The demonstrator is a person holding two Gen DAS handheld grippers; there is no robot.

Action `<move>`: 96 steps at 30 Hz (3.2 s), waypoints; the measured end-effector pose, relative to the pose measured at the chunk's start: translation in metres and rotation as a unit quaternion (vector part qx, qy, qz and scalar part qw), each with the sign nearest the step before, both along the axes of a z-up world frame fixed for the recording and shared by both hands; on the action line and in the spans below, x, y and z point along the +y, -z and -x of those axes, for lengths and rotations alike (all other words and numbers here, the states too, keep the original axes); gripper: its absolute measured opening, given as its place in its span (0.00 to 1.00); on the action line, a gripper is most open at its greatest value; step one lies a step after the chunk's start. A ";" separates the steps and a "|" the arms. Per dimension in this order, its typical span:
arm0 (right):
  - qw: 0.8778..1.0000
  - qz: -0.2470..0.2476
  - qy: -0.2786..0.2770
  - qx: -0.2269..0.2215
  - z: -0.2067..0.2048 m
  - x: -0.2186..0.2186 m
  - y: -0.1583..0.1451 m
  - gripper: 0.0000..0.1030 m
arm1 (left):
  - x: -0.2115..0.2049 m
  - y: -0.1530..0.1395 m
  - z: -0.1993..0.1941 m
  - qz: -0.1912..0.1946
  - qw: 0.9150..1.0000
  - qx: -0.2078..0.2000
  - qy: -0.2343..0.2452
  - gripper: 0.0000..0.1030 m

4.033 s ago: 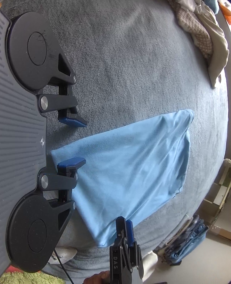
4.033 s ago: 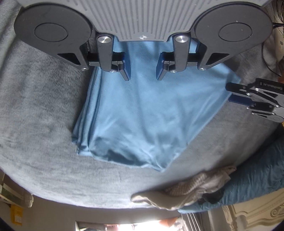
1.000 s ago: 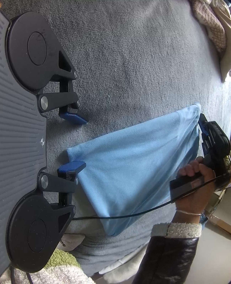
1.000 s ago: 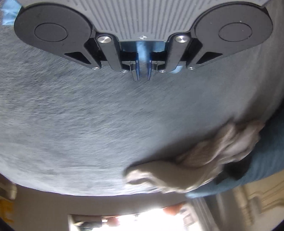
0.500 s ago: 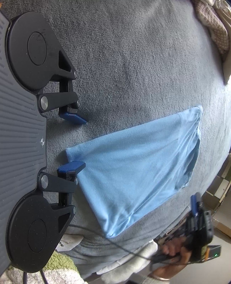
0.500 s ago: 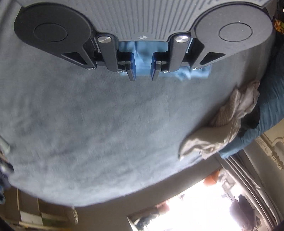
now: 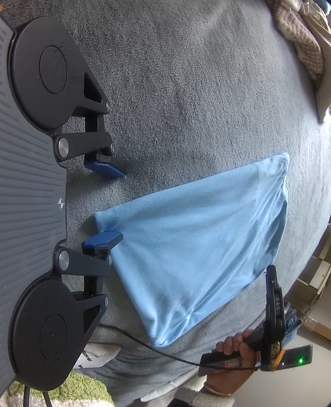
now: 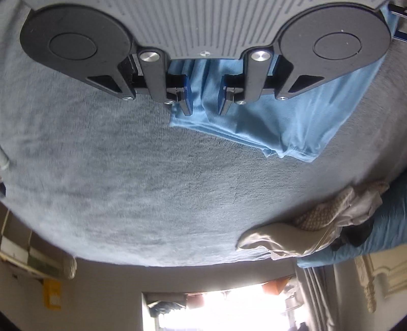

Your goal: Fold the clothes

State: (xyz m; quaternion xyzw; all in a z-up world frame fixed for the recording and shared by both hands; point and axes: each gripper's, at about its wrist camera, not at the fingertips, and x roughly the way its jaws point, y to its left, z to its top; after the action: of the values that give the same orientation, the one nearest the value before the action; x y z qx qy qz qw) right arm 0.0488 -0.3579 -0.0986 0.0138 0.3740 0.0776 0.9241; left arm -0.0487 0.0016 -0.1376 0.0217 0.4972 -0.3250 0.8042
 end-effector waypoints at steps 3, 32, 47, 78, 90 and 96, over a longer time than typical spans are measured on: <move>1.000 0.007 -0.011 0.009 -0.008 0.002 0.007 0.17 | 0.001 0.000 0.000 0.002 1.000 0.000 0.000 0.45; 0.988 0.078 -0.131 0.038 0.077 0.016 0.010 0.01 | 0.006 0.000 -0.003 0.008 1.000 0.007 -0.002 0.46; 0.985 0.114 -0.116 0.064 0.129 0.012 0.021 0.03 | 0.001 -0.001 -0.001 0.001 1.000 0.004 -0.003 0.46; 0.978 -0.075 -0.131 0.147 0.197 -0.006 0.007 0.25 | 0.001 -0.001 -0.002 -0.007 1.000 0.007 -0.005 0.46; 0.973 -0.019 -0.199 0.113 0.202 0.001 -0.003 0.02 | 0.002 0.000 -0.003 -0.009 1.000 0.006 -0.003 0.46; 0.966 0.035 -0.234 0.108 0.205 0.004 -0.004 0.02 | 0.003 -0.001 -0.004 -0.008 1.000 0.006 -0.002 0.46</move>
State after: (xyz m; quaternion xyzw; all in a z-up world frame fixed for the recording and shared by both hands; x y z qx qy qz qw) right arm -0.1558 -0.3541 -0.0949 -0.0983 0.4666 0.2764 0.8344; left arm -0.0446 0.0045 -0.1369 0.0249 0.5049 -0.3195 0.8015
